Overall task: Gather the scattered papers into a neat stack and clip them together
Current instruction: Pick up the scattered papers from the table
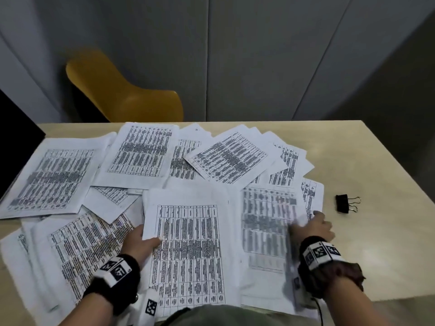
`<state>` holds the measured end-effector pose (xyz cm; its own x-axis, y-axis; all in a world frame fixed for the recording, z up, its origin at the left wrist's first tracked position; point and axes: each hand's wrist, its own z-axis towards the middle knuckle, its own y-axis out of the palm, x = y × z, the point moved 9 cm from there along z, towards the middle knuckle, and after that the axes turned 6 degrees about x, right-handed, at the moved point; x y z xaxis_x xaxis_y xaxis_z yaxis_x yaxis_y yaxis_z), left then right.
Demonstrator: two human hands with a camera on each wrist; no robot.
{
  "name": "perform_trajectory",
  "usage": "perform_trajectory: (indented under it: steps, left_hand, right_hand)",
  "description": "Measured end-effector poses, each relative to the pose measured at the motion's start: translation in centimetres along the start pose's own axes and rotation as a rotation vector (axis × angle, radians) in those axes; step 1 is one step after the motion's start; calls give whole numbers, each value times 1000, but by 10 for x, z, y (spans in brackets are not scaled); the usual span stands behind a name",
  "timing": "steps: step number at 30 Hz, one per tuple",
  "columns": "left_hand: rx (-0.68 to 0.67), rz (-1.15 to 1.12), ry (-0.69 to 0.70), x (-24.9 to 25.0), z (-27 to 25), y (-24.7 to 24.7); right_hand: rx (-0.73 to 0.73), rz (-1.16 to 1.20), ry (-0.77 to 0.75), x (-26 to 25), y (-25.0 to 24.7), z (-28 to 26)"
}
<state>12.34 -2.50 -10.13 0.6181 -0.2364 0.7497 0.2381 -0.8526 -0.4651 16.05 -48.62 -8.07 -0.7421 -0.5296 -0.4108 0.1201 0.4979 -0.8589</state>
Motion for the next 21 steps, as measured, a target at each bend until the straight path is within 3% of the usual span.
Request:
perform_trajectory:
  steps: [3,8,13,15,16,19,21]
  left_hand:
    - [-26,-18,6,4,-3,4]
    - [-48,-46,23,9,-5,12]
    - [-69,-12,56,12,-8,19]
    - [-110,3,52,11,-11,23]
    - [-121,15,51,11,-12,24]
    - [-127,25,42,9,-15,26]
    - [-133,-7,8,5,-16,26]
  right_hand:
    - [-146,56,-65,1,18,-1]
    - [-263,73,-169,-17,36,-27]
    - [-624,188,-267,-39,69,-84]
    - [-691,159,-304,-41,77,-94]
    - [-632,177,-285,-42,75,-86]
    - [-254,255,-234,-50,43,-42]
    - [-165,306,-176,-62,30,-22]
